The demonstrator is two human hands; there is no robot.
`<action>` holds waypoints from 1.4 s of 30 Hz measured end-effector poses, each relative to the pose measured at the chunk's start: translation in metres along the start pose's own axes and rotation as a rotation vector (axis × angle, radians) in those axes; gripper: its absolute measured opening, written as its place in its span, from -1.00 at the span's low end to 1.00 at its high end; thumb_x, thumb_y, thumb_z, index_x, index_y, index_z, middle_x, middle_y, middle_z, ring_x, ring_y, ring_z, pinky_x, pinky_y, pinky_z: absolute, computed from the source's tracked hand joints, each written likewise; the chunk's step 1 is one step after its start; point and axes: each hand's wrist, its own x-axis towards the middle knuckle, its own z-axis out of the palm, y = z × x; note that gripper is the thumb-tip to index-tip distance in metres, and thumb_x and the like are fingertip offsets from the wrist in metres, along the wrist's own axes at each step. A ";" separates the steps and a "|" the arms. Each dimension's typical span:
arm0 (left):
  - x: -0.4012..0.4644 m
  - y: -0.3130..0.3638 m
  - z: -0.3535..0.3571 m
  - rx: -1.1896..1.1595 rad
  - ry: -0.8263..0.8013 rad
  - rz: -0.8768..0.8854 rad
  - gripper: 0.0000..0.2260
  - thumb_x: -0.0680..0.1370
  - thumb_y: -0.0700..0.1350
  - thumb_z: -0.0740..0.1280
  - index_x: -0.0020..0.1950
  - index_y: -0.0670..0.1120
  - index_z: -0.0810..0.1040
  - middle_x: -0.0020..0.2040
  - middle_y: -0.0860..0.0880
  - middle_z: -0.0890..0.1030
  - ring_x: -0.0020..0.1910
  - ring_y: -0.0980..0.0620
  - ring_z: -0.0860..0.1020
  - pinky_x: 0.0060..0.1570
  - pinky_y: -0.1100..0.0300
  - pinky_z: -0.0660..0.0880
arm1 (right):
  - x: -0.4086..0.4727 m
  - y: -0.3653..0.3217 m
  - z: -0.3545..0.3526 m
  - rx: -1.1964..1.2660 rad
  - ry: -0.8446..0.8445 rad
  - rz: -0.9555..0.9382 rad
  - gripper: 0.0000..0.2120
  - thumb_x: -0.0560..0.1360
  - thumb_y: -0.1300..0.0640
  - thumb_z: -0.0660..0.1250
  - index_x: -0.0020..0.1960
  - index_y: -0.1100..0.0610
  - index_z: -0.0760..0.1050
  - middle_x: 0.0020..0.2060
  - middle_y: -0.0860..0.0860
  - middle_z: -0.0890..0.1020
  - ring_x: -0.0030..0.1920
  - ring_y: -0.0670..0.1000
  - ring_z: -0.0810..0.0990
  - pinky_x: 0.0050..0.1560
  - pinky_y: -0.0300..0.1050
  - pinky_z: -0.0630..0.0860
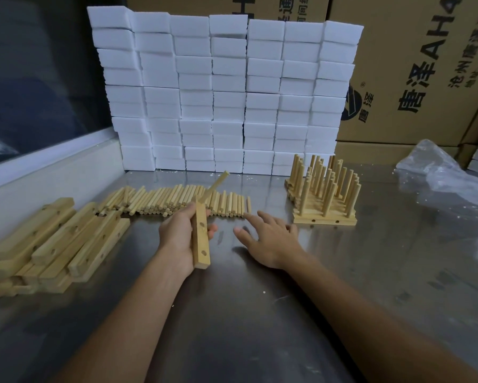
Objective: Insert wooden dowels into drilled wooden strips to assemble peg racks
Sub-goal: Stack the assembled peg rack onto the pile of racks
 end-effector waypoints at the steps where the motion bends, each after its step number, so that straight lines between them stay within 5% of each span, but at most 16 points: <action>1: 0.000 0.000 0.000 0.004 -0.002 0.005 -0.74 0.63 -0.08 0.31 0.16 -0.25 0.61 -0.09 -0.14 0.69 -0.52 0.05 0.60 -0.55 0.28 0.49 | 0.002 0.000 0.002 -0.019 -0.009 -0.007 -0.36 0.56 -0.41 -0.10 0.56 -0.18 0.09 0.59 0.00 0.10 0.56 0.11 0.07 0.43 0.26 0.00; 7: -0.003 0.000 0.004 0.008 0.004 0.010 -0.75 0.64 -0.10 0.29 0.15 -0.26 0.60 -0.15 -0.11 0.68 -0.54 0.06 0.58 -0.56 0.29 0.48 | 0.010 -0.002 0.005 -0.115 0.006 -0.023 -0.33 0.53 -0.43 -0.22 0.54 -0.19 0.13 0.57 -0.07 0.14 0.52 0.13 0.13 0.35 0.26 0.04; 13: -0.003 0.000 0.005 0.018 0.013 0.005 -0.75 0.64 -0.09 0.30 0.14 -0.26 0.61 -0.13 -0.11 0.69 -0.54 0.06 0.58 -0.56 0.29 0.48 | 0.009 -0.004 0.001 -0.131 0.025 -0.011 -0.34 0.56 -0.39 -0.14 0.49 -0.07 0.28 0.47 -0.08 0.34 0.45 0.11 0.27 0.31 0.26 0.10; 17: -0.003 0.001 0.003 -0.003 0.004 -0.014 -0.75 0.63 -0.10 0.30 0.16 -0.26 0.60 -0.14 -0.11 0.69 -0.55 0.05 0.57 -0.57 0.29 0.48 | 0.005 -0.007 -0.008 -0.114 0.199 0.090 -0.60 0.56 -0.21 0.18 0.13 0.07 0.55 0.11 0.04 0.61 0.19 0.14 0.52 0.28 0.17 0.31; 20: -0.003 0.001 0.002 -0.004 0.000 -0.021 -0.74 0.63 -0.10 0.30 0.17 -0.27 0.60 -0.14 -0.11 0.68 -0.54 0.05 0.58 -0.57 0.29 0.47 | 0.000 -0.005 -0.017 -0.062 0.324 0.154 -0.83 0.52 0.04 0.30 -0.03 0.11 0.61 -0.11 0.07 0.67 -0.04 0.16 0.62 0.06 0.00 0.52; 24: -0.003 0.001 0.002 -0.004 -0.006 -0.021 -0.73 0.63 -0.09 0.30 0.18 -0.27 0.59 -0.12 -0.12 0.68 -0.54 0.05 0.58 -0.56 0.28 0.48 | -0.004 -0.002 -0.027 0.043 0.273 0.224 -0.81 0.48 0.18 0.36 0.10 0.15 0.56 -0.06 0.06 0.66 -0.13 0.07 0.56 -0.18 -0.10 0.49; 28: -0.003 0.002 0.001 -0.007 -0.003 -0.021 -0.73 0.63 -0.10 0.30 0.19 -0.27 0.59 -0.13 -0.11 0.68 -0.55 0.05 0.57 -0.57 0.29 0.47 | -0.005 -0.001 -0.032 0.040 0.186 0.203 -0.72 0.48 0.26 0.31 0.18 0.20 0.55 0.03 0.10 0.64 0.00 0.11 0.58 -0.10 -0.08 0.49; 33: -0.002 0.003 0.001 -0.011 0.002 -0.026 -0.72 0.63 -0.09 0.31 0.19 -0.28 0.59 -0.11 -0.12 0.67 -0.54 0.05 0.57 -0.56 0.28 0.48 | -0.004 -0.003 -0.046 0.345 0.476 0.121 -0.78 0.54 0.21 0.33 0.18 0.11 0.52 -0.11 -0.02 0.65 -0.12 -0.04 0.60 -0.11 -0.09 0.58; 37: -0.002 0.002 0.001 -0.010 0.003 -0.026 -0.72 0.63 -0.09 0.31 0.19 -0.29 0.59 -0.12 -0.13 0.67 -0.54 0.05 0.57 -0.57 0.28 0.48 | -0.006 -0.012 -0.062 0.703 0.622 0.030 -0.86 0.51 0.11 0.44 0.05 0.06 0.55 -0.22 -0.13 0.62 -0.22 -0.21 0.58 -0.26 -0.41 0.50; 42: -0.001 0.001 0.000 -0.006 0.004 -0.025 -0.73 0.63 -0.09 0.32 0.17 -0.28 0.60 -0.13 -0.12 0.67 -0.53 0.05 0.58 -0.56 0.27 0.48 | -0.014 -0.028 -0.067 0.819 0.573 -0.065 -0.88 0.58 0.03 0.35 -0.12 0.01 0.56 -0.29 -0.09 0.62 -0.21 -0.09 0.61 -0.09 -0.05 0.62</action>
